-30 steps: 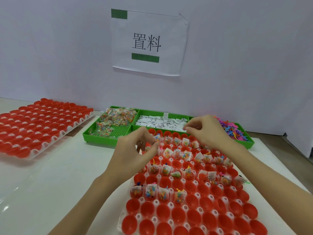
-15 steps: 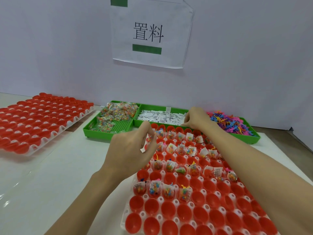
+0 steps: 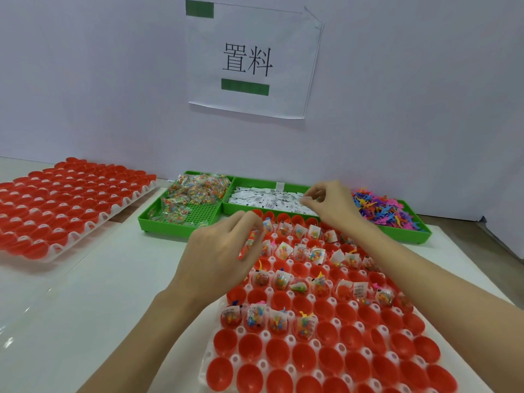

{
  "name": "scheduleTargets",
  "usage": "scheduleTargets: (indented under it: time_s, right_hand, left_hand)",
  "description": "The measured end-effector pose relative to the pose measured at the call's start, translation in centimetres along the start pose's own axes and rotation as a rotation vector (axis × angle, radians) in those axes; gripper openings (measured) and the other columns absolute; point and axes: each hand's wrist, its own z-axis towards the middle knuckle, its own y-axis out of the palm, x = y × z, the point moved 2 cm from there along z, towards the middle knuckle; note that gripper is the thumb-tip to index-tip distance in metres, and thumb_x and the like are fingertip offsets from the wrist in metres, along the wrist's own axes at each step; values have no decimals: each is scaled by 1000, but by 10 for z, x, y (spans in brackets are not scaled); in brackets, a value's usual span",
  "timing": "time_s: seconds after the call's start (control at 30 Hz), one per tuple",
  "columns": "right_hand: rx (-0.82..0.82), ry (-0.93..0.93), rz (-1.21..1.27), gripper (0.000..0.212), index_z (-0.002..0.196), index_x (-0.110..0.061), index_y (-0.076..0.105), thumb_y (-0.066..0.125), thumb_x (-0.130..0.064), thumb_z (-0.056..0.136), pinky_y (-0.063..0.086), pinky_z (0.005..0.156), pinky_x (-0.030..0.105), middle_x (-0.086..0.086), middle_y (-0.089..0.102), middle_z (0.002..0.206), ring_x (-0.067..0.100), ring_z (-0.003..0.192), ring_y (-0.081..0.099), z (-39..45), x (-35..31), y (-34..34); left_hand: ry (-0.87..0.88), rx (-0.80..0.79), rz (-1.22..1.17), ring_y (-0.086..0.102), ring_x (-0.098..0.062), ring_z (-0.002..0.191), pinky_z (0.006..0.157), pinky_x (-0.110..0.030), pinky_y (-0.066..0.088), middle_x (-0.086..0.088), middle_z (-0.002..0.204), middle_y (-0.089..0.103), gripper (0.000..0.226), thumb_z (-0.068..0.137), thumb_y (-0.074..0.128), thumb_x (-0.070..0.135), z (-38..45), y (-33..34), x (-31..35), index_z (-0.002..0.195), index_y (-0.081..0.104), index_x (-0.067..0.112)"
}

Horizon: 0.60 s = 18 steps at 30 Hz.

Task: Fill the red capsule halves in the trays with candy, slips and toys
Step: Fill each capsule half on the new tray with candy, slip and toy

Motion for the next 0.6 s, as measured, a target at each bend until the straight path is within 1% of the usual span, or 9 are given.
scheduleTargets:
  time_s: [0.03,0.07,0.13,0.2,0.27,0.33,0.4,0.5,0.6]
  right_hand:
    - [24,-18,47,15,96,-14,76,75,-29,92,44,61,11,-8,69,84,1,71,60,-11,-6,-5]
    - [38,-35,101,14,96,-17,76,75,-30,92,44,60,9,-10,69,82,3,69,63,-24,-13,-9]
    - [24,-69,225,11,95,-21,75,74,-32,93,53,65,15,-8,73,79,9,61,68,-49,-24,-18]
    - [-26,-90,302,9,96,-23,74,73,-32,93,58,69,23,-4,75,76,12,59,69,-75,-34,-25]
    - [-60,-103,348,6,95,-26,75,73,-32,93,58,67,27,-4,75,75,13,63,69,-98,-41,-31]
    - [-73,-113,381,4,94,-30,76,72,-31,94,56,68,23,-7,75,78,12,70,69,-117,-47,-38]
    - [-70,-128,395,8,94,-34,76,71,-28,95,54,69,19,-9,75,83,10,76,70,-134,-50,-46]
    - [-5,-122,396,10,90,-36,77,71,-29,94,55,67,22,-12,75,85,10,77,69,-155,-52,-55]
    - [82,-68,410,7,88,-34,78,73,-30,92,57,70,28,-13,75,83,11,78,69,-170,-47,-57]
  left_hand:
    - [-4,6,-10,30,-6,55,42,-22,33,17,78,37,15,98,62,27,0,1,1,89,67,16]
    - [-17,13,-28,32,-6,55,42,-22,36,15,81,43,16,99,62,27,0,1,1,91,68,16]
    - [-63,36,-72,41,-6,55,44,-27,43,8,89,55,15,100,64,27,-1,2,2,93,71,15]
    - [-111,70,-104,49,-8,57,47,-31,48,4,96,61,9,97,72,23,-1,2,4,94,73,15]
    - [-150,98,-161,54,-10,60,53,-32,50,4,95,64,4,93,76,18,-1,1,7,93,76,14]
    - [-182,116,-239,60,-9,65,60,-30,54,5,92,68,3,89,78,14,0,0,10,93,78,12]
    - [-213,121,-330,66,-7,72,67,-26,58,5,89,72,8,85,81,9,2,-2,16,93,80,11]
    - [-284,101,-501,73,-9,79,74,-23,60,8,88,76,14,82,83,10,6,-6,26,95,82,14]
    - [-378,11,-713,76,-11,80,77,-26,61,9,87,78,17,81,83,12,7,-8,34,96,82,19]
